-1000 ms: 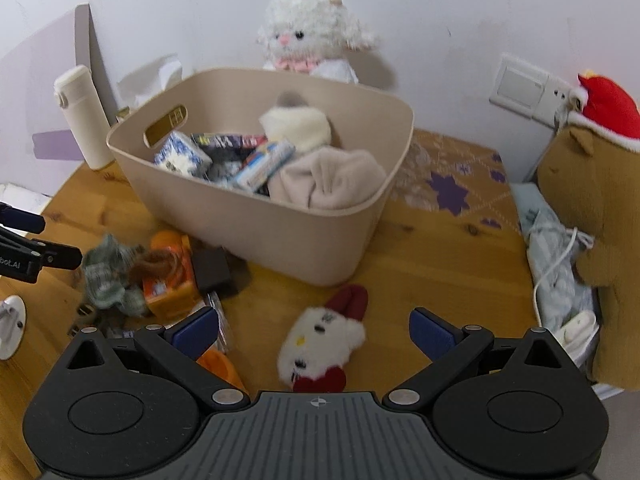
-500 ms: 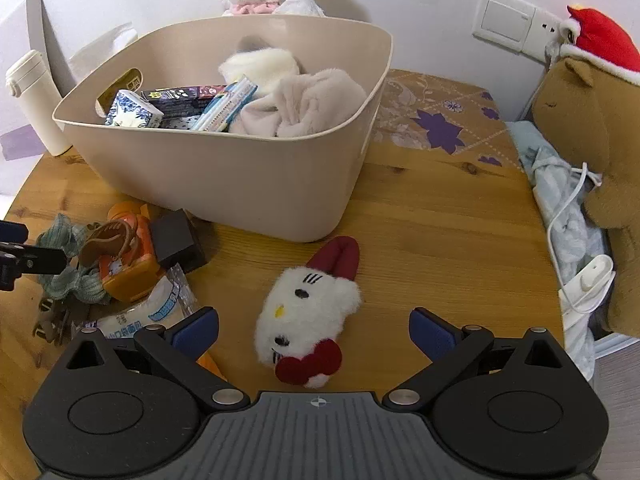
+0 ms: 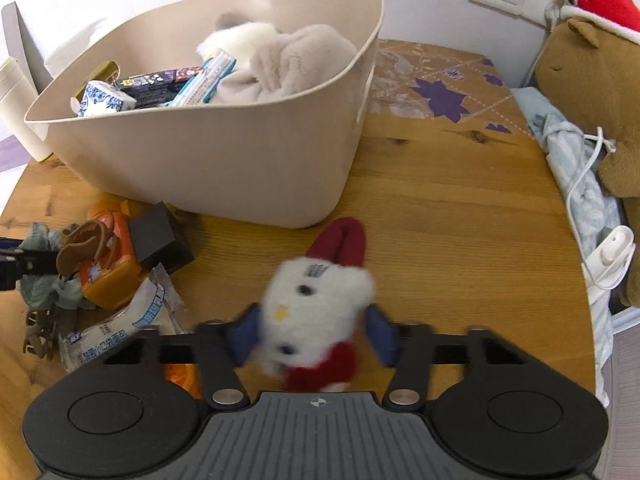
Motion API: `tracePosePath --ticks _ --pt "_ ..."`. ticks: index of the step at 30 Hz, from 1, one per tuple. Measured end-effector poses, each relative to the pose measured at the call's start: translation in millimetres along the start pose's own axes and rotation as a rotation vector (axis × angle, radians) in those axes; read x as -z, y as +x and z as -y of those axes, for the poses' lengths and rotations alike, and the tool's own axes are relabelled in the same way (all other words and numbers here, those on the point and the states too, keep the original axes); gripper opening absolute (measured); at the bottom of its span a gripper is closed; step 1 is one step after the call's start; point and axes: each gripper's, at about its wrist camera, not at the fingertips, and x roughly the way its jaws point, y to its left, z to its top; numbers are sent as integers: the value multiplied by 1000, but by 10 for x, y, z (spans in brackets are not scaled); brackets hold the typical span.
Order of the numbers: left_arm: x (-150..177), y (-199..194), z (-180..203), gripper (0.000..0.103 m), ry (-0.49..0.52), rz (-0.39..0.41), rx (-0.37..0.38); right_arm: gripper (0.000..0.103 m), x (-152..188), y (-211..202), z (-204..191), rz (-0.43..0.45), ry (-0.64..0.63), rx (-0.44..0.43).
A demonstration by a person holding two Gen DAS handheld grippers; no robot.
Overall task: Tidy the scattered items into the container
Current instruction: 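Grasp the green scrunchie with the left gripper while the right grasps the Hello Kitty plush, then lift the scrunchie and plush and carry both over the beige basket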
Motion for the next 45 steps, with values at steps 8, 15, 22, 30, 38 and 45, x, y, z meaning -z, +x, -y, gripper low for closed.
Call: tracePosePath --ticks 8,15,22,30,38,45 --pt "18 -33 11 14 18 2 11 39 38 -71 -16 -3 0 -18" --pt "46 -118 55 12 35 21 11 39 113 -215 -58 24 -1 -43" --pt "78 -269 50 11 38 51 14 39 191 -397 -59 54 14 -60" --pt "129 -494 -1 11 43 97 10 39 274 -657 -31 76 39 -68" --pt "170 -631 -74 11 35 118 -2 39 304 -929 -10 107 58 -60" --pt "160 -767 -102 11 37 147 -10 39 224 -1143 21 156 86 -70"
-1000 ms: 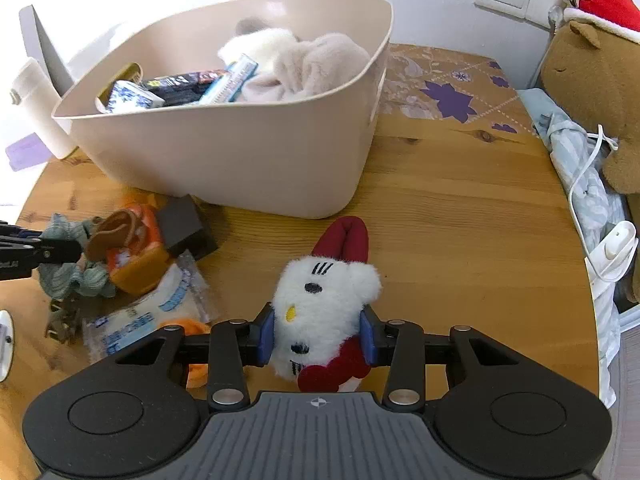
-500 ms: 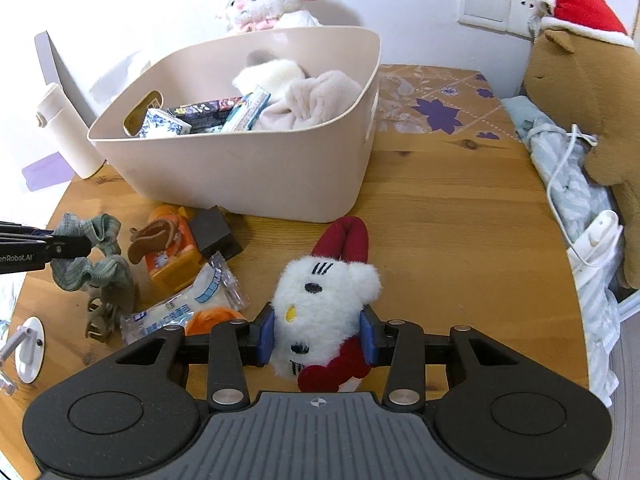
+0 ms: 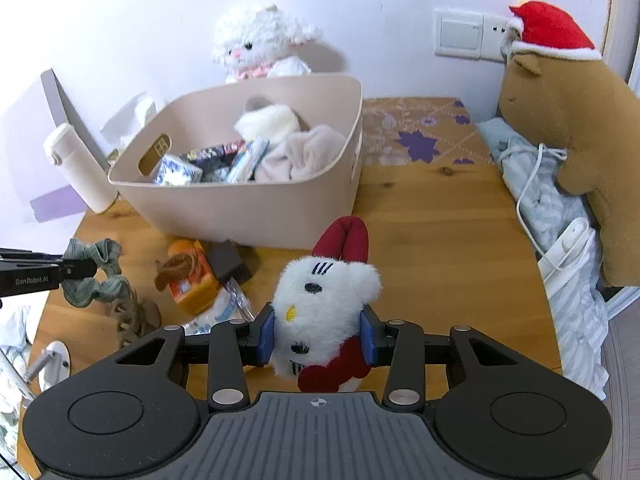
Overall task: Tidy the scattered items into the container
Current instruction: 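Lift the scrunchie and plush and carry both over the beige basket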
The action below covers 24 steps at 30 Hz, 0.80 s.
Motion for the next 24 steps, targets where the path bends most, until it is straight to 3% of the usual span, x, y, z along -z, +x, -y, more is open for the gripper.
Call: tracePosePath --ticks 11,24 --pt "-213 -295 -6 11 30 101 -19 39 -150 -144 31 44 27 -5" --pt "-486 -368 16 11 32 161 -27 39 -586 -225 -47 116 -41 -25"
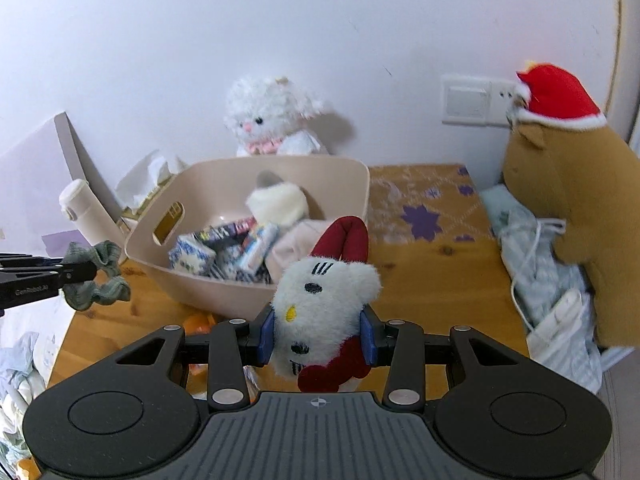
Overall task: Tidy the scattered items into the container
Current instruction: 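Lift the scrunchie and plush and carry both over the beige basket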
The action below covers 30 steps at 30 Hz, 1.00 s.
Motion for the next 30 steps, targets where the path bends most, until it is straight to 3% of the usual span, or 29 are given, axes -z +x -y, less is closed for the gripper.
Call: tracePosePath --ticks 15,30 --pt "-516 254 257 11 68 79 3 39 -476 287 -182 46 -102 -10" --pt "-762 941 389 11 62 9 -44 39 -679 1103 -283 -43 -89 2"
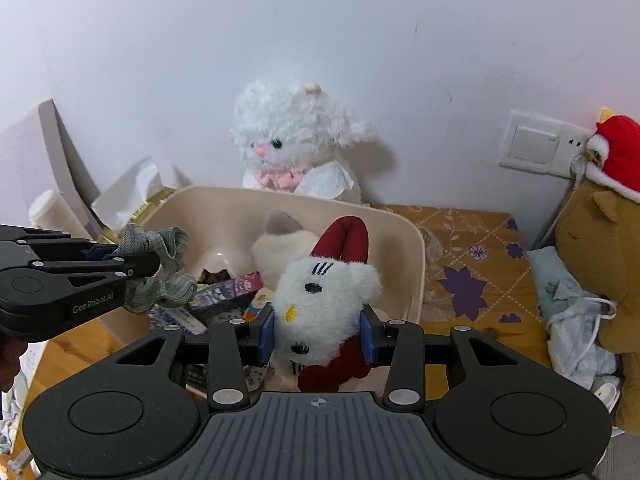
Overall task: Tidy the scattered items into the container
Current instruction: 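Lift the scrunchie and plush and carry both over the beige basket, then open both grippers to drop the scrunchie and plush into the basket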
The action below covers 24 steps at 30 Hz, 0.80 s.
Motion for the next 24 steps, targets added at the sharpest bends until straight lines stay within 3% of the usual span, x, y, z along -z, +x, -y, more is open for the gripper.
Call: tracePosePath --ticks 5,10,13,15,18,22,24 --pt "6 217 16 12 -14 -62 22 41 15 154 -34 -18 -11 13" --pt "31 267 52 17 1 -84 39 53 26 171 -50 -19 -26 16" --pt "45 284 49 41 0 -105 73 61 31 143 -48 -12 -34 20" --pt "62 270 61 66 2 -101 51 71 30 113 -43 -1 -33 21" --pt "79 260 57 76 -5 -97 12 79 53 42 -44 23 -40 22" --pt "112 240 24 76 -20 -103 11 101 110 -58 -43 37 -52 26" --pt "143 215 14 77 -17 -102 6 103 149 -108 -38 43 -60 31"
